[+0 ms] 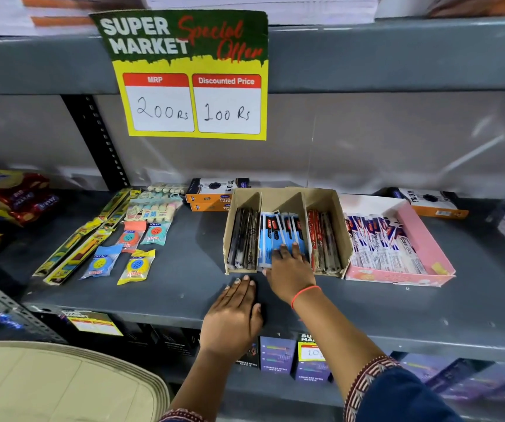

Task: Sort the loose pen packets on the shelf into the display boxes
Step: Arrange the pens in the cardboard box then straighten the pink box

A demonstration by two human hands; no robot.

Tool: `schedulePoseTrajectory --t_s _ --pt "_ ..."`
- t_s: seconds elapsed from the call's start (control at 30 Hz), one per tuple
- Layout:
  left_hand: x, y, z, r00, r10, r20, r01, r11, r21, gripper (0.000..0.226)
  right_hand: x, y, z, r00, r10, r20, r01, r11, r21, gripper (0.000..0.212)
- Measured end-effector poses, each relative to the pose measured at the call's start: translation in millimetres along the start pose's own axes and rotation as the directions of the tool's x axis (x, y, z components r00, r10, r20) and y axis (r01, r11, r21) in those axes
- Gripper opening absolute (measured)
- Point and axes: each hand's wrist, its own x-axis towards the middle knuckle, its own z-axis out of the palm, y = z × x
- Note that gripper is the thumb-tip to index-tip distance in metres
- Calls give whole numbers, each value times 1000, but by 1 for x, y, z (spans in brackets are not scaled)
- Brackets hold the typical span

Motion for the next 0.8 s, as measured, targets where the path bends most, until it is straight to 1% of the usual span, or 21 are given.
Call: schedulePoseTrajectory --t_s 0.2,0.33,0.4,0.5,0.57,0.7,0.8 --pt "0 0 0 1000 -8 7 8 1000 -11 46 0 -4 5 998 62 -31 -59 995 81 65" --pt "0 0 0 1000 -15 14 15 1000 -20 46 3 -9 2 995 5 -96 1 998 61 61" --pt "1 1 -1 1000 -16 18 17 1000 -17 46 5 -8 2 997 3 -76 1 998 59 61" --pt "1 2 -2 1000 -19 21 19 1000 -8 46 8 -2 2 999 49 2 -49 993 107 61" --pt "1 2 -2 1000 -10 21 10 1000 -2 46 7 0 2 999 53 9 -53 990 133 61" --pt "1 2 -1 999 -9 33 9 1000 13 47 -1 0 -2 995 35 -88 -23 990 137 61" --pt "2 4 -1 998 -38 50 36 999 32 48 -14 -2 -10 977 3 -215 25 991 128 57"
